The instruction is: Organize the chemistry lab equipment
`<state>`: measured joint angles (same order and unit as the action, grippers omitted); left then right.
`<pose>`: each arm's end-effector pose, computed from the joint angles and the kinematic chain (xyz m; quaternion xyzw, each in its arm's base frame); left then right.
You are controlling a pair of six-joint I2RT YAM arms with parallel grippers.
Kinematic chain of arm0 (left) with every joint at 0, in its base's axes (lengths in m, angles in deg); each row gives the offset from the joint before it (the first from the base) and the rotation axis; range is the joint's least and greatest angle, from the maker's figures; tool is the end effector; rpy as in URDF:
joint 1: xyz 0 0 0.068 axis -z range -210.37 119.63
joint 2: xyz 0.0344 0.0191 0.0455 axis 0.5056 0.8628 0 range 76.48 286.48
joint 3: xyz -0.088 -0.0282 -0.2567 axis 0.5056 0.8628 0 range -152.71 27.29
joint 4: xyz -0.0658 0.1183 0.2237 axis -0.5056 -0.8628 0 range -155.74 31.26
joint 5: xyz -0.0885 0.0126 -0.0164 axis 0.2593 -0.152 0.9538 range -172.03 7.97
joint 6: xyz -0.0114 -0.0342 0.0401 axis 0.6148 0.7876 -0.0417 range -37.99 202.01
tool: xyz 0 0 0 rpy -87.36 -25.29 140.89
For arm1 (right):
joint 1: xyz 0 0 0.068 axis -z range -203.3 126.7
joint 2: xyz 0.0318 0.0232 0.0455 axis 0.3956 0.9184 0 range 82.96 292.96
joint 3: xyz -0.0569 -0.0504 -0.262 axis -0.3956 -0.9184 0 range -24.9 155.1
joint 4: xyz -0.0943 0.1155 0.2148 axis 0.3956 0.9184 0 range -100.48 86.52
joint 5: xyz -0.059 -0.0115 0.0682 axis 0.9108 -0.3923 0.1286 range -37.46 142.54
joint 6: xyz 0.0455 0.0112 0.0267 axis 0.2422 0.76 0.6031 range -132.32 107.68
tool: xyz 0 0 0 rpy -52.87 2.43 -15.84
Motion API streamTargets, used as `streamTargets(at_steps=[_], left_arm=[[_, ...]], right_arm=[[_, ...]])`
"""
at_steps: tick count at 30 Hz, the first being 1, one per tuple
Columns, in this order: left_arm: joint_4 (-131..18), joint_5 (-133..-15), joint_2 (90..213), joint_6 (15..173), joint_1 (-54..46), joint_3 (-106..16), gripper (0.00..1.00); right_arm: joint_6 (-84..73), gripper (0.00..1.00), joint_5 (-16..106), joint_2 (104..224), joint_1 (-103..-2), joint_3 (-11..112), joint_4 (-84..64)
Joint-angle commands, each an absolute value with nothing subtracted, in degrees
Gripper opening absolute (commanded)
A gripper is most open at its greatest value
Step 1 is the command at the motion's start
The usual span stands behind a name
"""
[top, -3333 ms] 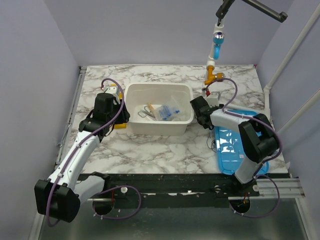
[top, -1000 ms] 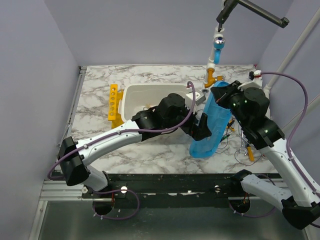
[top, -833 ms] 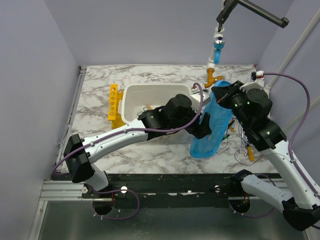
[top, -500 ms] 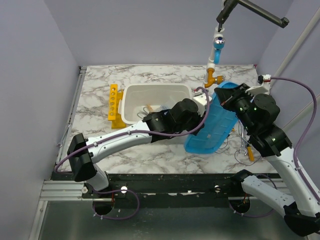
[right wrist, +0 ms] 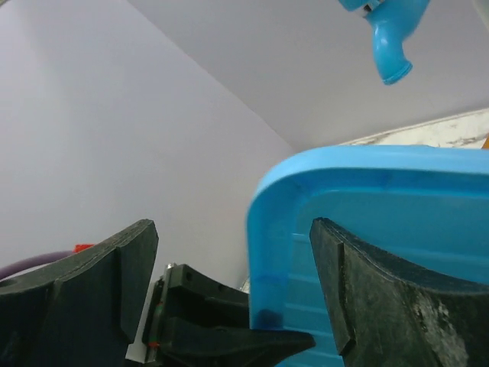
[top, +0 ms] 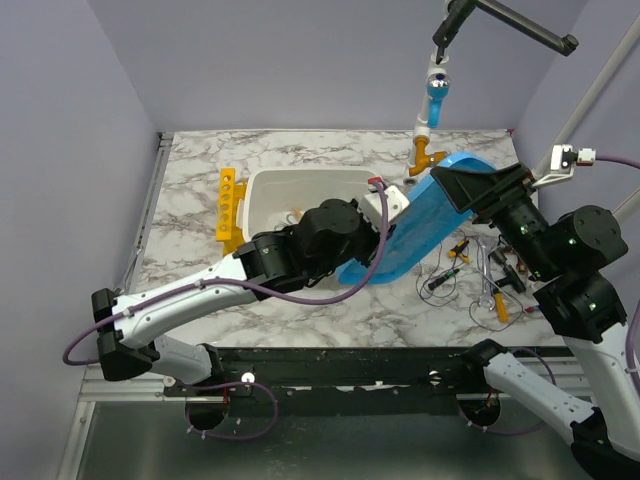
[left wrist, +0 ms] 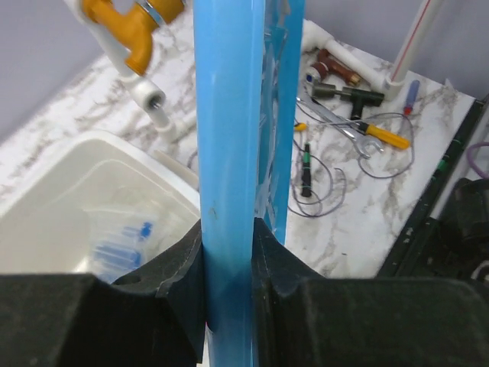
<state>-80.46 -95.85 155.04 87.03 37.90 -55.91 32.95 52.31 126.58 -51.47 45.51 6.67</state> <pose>0.1229 -0.2855 0.4200 0.3578 0.7174 -0.2744 0.5311 0.1134 0.0608 0.4780 0.0944 0.6382 0.4579 0.6117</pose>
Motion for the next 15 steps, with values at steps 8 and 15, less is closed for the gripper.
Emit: streamTargets(at_steps=[8,15], left_arm=[[-68.8,-111.9,141.3,65.2,38.4,-47.1,0.0],[-61.5,-120.5,137.2,52.6,38.4,-36.8,0.0]], right_arm=[[39.6,1.0,48.7,124.4,-51.2,43.9,4.2],[46.5,1.0,52.3,122.0,-51.3,39.9,-0.8]])
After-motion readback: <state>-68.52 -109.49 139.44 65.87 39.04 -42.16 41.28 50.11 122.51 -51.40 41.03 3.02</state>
